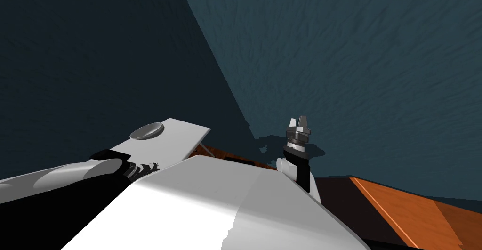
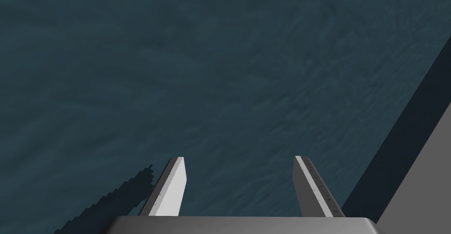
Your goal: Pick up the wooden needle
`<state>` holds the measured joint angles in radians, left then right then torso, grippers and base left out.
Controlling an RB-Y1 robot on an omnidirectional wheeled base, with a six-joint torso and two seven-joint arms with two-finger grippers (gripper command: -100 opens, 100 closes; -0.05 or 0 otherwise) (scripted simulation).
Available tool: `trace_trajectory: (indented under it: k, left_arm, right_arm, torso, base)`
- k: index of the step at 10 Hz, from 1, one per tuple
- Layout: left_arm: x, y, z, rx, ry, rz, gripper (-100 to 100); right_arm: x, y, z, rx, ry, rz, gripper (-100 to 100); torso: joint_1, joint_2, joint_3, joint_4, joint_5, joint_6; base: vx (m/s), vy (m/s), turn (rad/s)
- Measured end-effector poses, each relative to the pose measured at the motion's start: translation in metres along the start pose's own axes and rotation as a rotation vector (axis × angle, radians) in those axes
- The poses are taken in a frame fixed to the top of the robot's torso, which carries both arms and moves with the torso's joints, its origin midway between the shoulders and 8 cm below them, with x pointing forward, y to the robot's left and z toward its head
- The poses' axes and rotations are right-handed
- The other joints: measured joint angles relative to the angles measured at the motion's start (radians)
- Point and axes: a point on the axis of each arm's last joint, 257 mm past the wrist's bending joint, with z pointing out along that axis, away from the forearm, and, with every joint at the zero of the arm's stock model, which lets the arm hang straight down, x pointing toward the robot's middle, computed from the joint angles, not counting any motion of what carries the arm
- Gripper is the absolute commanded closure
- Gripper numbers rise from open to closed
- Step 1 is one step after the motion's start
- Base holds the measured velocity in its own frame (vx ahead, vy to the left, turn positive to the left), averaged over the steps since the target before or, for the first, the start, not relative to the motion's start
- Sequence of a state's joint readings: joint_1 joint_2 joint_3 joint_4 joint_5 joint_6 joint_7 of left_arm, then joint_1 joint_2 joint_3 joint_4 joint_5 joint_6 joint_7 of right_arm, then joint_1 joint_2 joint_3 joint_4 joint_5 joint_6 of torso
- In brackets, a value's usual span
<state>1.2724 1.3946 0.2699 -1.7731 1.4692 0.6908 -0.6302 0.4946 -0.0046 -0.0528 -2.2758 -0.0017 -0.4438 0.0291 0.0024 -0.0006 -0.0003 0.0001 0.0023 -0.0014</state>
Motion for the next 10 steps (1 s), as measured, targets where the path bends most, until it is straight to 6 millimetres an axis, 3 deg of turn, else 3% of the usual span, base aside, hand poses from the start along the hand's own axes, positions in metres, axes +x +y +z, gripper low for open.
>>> trace_trajectory:
  k: [3, 4, 5, 9, 10]
  left_arm:
    - [0.000, 0.001, 0.000, -0.002, 0.000, 0.000, 100]
    - [0.000, 0.001, 0.000, -0.002, 0.000, 0.000, 0]
    - [0.000, 0.001, 0.000, -0.002, 0.000, 0.000, 100]
    - [-0.010, -0.022, -0.019, 0.002, -0.002, 0.021, 100]
    - [-0.010, -0.022, -0.019, 0.002, -0.002, 0.021, 0]
  right_arm:
    - [0.000, 0.000, 0.000, 0.000, 0.000, 0.000, 0]
    - [0.000, 0.000, 0.000, 0.000, 0.000, 0.000, 0]
    - [0.000, 0.000, 0.000, 0.000, 0.000, 0.000, 0]
    - [0.000, 0.000, 0.000, 0.000, 0.000, 0.000, 0]
    - [0.000, 0.000, 0.000, 0.000, 0.000, 0.000, 0]
  torso:
    - [0.001, -0.001, 0.000, 0.000, 0.001, 0.001]
    - [0.001, -0.001, 0.000, 0.000, 0.001, 0.001]
    - [0.001, -0.001, 0.000, 0.000, 0.001, 0.001]
    - [-0.001, 0.001, 0.001, 0.000, 0.000, 0.000]
    - [0.000, 0.000, 0.000, 0.000, 0.001, 0.000]
  base:
    - [0.000, 0.000, 0.000]
    - [0.000, 0.000, 0.000]
    - [-0.010, -0.007, 0.072]
    - [-0.023, -0.012, 0.053]
    - [0.000, 0.000, 0.000]
